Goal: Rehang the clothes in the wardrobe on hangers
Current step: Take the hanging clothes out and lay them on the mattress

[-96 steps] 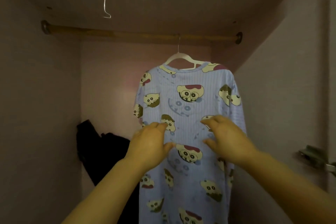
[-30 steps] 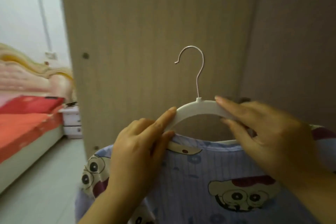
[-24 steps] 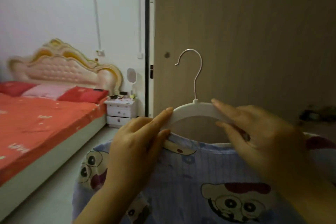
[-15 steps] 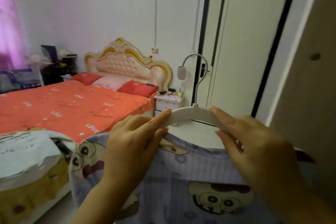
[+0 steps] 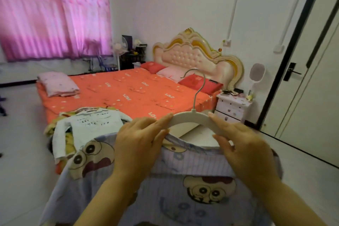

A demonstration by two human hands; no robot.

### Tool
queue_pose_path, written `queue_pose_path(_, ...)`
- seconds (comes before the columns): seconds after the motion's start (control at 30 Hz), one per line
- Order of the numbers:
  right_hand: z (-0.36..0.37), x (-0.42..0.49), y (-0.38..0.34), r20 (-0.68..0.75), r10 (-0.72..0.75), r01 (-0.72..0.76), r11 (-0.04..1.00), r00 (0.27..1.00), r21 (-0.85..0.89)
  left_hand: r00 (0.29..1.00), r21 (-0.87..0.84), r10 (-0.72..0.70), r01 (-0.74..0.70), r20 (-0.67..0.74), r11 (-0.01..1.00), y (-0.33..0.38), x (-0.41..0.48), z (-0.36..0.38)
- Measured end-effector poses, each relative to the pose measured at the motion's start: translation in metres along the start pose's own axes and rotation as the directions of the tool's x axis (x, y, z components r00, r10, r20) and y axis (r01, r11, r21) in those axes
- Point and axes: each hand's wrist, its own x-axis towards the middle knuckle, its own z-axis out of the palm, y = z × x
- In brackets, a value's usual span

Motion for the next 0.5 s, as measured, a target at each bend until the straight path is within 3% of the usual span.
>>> queue_pose_path(0.17,0.069,0.045,0.036,-0.021,-0.033,0.034,0.994,0.999,0.101,0.992,0.04,-0.124,0.125,-0.031,0.991,-0.039,0.019,0.044)
queue_pose_path(0.5,0.165,0.145,0.123,-0.001,-0.148,0.146,0.973,0.989,0.18,0.968,0.032,-0.232,0.236,-0.092,0.971,-0.104,0.08,0.137)
